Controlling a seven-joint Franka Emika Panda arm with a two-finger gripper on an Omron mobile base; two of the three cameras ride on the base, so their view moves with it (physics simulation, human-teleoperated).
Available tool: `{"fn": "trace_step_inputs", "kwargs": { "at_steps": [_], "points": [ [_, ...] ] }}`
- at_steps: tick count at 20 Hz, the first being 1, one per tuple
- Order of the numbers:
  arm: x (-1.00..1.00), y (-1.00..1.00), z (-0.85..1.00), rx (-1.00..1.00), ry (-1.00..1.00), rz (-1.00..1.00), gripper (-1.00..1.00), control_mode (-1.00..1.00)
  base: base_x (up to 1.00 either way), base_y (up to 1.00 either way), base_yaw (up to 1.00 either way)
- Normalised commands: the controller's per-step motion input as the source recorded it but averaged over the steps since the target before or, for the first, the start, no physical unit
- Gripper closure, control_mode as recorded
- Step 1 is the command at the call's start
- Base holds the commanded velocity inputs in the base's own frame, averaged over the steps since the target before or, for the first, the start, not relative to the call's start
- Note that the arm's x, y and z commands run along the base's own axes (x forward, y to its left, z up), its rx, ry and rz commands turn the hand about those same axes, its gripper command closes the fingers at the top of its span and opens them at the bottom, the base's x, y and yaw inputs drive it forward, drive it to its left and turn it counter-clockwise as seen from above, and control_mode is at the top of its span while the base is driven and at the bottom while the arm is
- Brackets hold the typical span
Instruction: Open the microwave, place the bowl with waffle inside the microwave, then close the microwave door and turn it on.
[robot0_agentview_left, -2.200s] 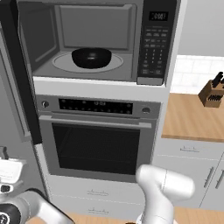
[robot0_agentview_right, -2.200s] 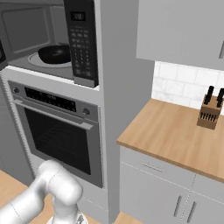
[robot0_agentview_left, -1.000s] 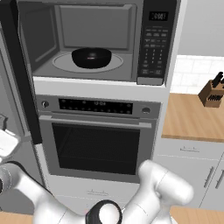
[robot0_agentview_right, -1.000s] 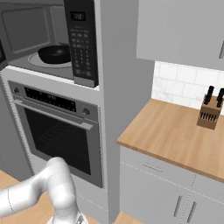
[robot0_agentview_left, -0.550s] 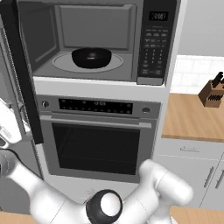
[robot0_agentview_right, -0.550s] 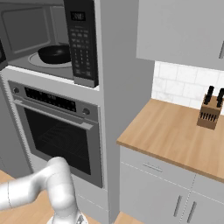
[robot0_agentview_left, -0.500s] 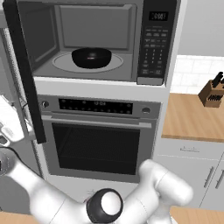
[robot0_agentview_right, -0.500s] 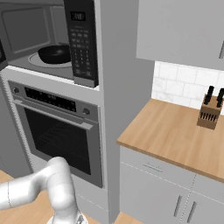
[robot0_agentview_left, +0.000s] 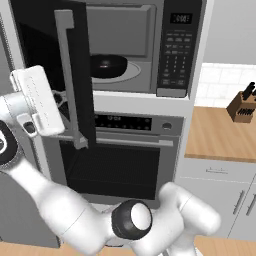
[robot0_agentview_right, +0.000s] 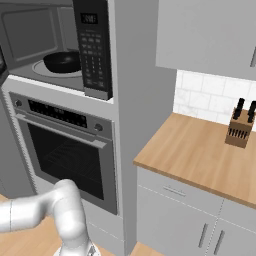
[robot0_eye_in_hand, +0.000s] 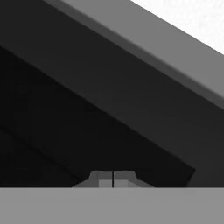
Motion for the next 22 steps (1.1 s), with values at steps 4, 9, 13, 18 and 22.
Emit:
{"fn": "trace_step_inputs", "kwargs": {
  "at_steps": [4, 9, 13, 18, 22],
  "points": [
    [0.48, -1.0, 0.05, 0.37, 0.0, 0.03, 1.0, -1.0, 0.0, 0.0, 0.0],
    [0.95, -1.0, 0.0, 0.28, 0.0, 0.08, 1.0, -1.0, 0.0, 0.0, 0.0],
    [1.0, -0.99, 0.0, 0.23, 0.0, 0.1, 1.0, -1.0, 0.0, 0.0, 0.0],
    [1.0, -1.0, 0.0, 0.18, 0.01, 0.08, 1.0, -1.0, 0.0, 0.0, 0.0],
    [1.0, -1.0, -0.11, 0.15, 0.06, 0.08, 1.0, -1.0, 0.0, 0.0, 0.0]
  ]
}}
